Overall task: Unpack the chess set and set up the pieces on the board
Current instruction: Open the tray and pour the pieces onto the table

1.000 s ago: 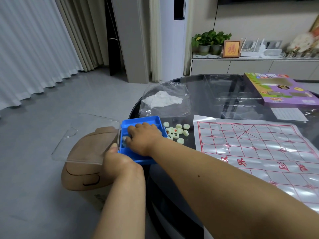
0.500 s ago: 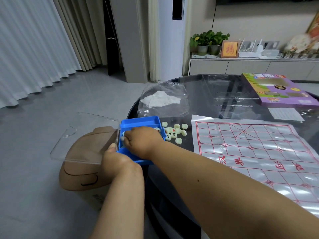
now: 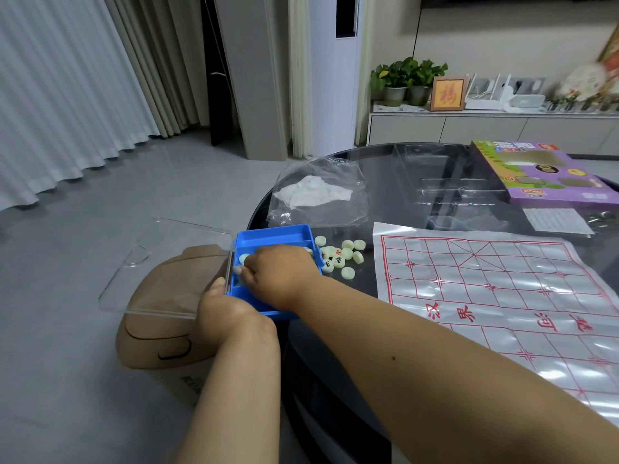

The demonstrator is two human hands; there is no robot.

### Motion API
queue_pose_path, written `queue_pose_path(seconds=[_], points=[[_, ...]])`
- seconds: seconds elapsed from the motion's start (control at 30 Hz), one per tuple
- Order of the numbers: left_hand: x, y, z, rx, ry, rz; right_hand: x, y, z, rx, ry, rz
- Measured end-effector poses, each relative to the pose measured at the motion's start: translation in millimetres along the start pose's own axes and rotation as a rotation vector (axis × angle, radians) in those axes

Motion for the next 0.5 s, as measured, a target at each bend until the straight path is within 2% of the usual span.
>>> queue_pose_path(seconds=[0.13, 0.5], points=[[-1.1, 0.8, 1.2, -0.048, -0.008, 0.013, 3.6, -3.5, -2.9, 0.069, -0.059, 0.095], [-3.2, 1.6, 2.6, -0.043, -0.113, 0.126, 4.1, -5.7, -4.0, 0.108, -0.044, 0.011]])
Point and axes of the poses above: each hand's wrist, its own z-axis towards the middle knuckle, its own x-axis out of the back of the hand, y = z × x, the point moved 3 cm from there along z, towards the middle knuckle, and after that the axes turned 11 degrees about -y, right-handed, at the moved point
